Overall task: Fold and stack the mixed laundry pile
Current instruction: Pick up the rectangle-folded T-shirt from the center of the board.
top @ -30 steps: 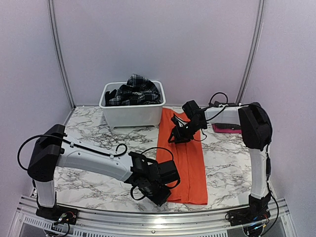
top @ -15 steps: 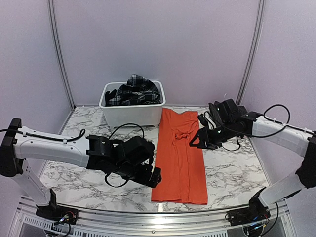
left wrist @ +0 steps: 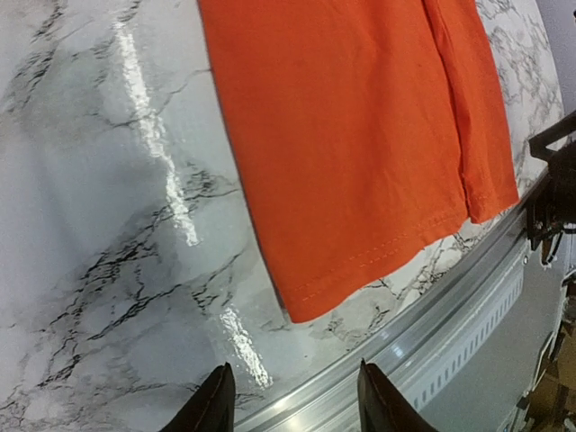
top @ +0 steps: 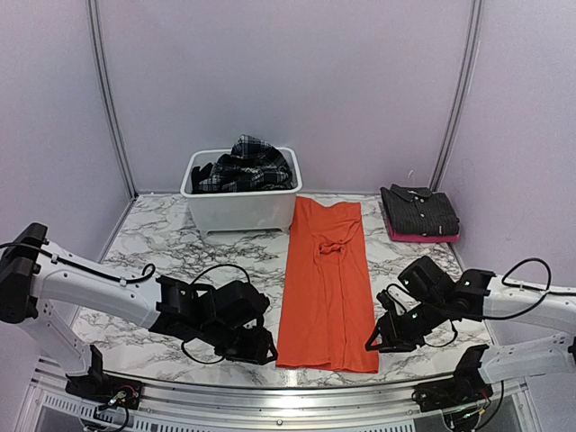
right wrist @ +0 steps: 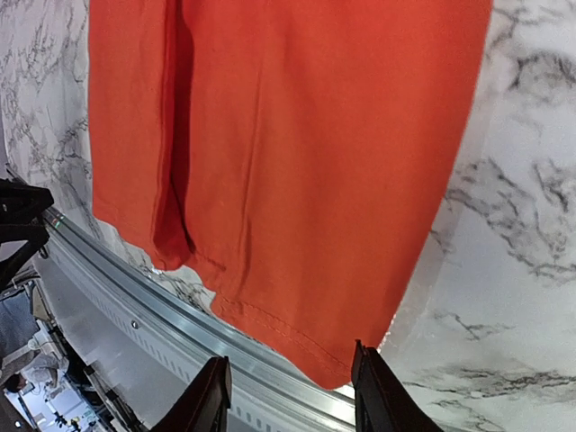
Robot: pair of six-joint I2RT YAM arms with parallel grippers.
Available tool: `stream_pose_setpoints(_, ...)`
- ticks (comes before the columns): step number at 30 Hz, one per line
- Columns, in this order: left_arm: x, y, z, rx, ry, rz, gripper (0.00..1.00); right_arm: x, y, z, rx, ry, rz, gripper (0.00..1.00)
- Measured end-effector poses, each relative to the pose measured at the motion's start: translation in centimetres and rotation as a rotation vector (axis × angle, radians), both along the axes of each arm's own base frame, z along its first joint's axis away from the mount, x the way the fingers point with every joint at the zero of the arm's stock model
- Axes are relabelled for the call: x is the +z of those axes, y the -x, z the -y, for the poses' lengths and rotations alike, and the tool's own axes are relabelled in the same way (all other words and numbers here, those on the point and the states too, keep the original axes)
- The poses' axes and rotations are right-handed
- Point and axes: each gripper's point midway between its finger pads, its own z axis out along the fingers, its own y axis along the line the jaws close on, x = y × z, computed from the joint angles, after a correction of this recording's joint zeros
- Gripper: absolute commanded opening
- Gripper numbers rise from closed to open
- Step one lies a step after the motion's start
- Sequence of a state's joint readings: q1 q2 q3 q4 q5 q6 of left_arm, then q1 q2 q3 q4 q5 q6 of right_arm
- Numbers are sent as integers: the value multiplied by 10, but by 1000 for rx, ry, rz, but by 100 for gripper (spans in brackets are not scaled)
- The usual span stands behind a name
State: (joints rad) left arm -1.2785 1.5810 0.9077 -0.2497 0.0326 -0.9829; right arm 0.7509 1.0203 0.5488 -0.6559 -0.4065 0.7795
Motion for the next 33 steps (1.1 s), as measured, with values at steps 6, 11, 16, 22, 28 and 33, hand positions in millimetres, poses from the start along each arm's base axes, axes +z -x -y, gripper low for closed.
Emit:
stream_pose_setpoints(6, -5, 7, 14, -25, 40, -38, 41, -21, 23, 12, -39, 18, -55, 39)
stream_pose_setpoints(11, -12, 10, 16, -24, 37, -63, 41, -40, 36, 18, -43, 56, -106, 39)
stream_pose_setpoints(16, -17, 11, 19, -29, 41, -78, 41, -39, 35, 13, -40, 40, -100, 36)
stream_pose_setpoints(22, -32, 13, 20, -37, 14, -91, 36, -41, 34, 6, -36, 29, -101, 29)
stream_pose_setpoints(28, -35, 12, 31, -59, 23, -87, 36, -44, 35, -3, -12, 21, -103, 22)
stream_pose_setpoints(33, -35, 11, 33, -67, 30, -82, 25, -45, 35, -6, -7, 21, -104, 13)
